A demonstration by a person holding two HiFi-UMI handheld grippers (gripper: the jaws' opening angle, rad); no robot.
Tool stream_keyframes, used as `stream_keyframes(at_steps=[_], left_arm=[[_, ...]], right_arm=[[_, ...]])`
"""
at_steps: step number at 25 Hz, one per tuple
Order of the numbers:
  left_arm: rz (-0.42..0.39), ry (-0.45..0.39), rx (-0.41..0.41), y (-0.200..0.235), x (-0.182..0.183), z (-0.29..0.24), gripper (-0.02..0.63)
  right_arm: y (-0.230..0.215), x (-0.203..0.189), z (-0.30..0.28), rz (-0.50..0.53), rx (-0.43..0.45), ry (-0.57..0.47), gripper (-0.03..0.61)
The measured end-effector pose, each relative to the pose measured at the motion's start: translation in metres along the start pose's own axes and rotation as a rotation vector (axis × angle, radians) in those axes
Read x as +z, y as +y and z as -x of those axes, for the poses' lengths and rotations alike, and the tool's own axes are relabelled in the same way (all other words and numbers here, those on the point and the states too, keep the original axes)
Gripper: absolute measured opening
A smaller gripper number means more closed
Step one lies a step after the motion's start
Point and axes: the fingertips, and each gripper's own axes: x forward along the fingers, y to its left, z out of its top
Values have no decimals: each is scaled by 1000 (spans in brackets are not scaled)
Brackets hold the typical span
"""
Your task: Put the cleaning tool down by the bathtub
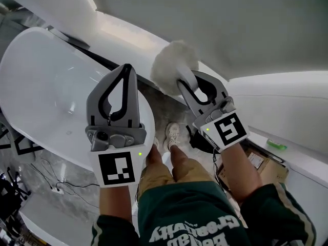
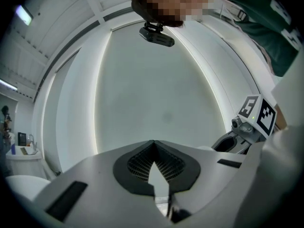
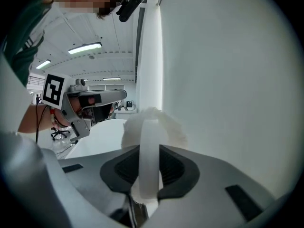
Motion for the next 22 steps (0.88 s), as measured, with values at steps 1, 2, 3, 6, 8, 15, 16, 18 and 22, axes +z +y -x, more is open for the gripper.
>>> stream_keyframes(at_steps=[1, 2, 3, 6, 8, 15, 16, 18, 22], left_arm=[[6, -6, -5, 2, -2, -1, 6], [14, -10, -9, 3, -3, -3, 6], [20, -13, -12, 3, -5, -4, 6], [27, -25, -8, -1, -7, -5, 6], [38, -31, 10, -3, -11, -6, 6], [51, -36, 38, 1, -30, -16, 6], [44, -27, 45, 3, -34, -17, 6], [48, -13, 57, 4, -42, -17, 6], [87, 8, 81, 6, -55, -15, 6]], right_arm=[[1, -1, -5, 7, 2, 8, 92], [2, -2, -10, 10, 5, 14, 92], [3, -4, -14, 11, 9, 18, 92], [1, -11, -21, -1, 19, 20, 92], [-2, -19, -25, -2, 32, 27, 92], [-14, -56, -61, 14, 73, 100, 92], [-16, -61, -65, 11, 80, 113, 92], [-18, -69, -71, -4, 90, 132, 92], [-19, -81, -81, 8, 112, 171, 92]])
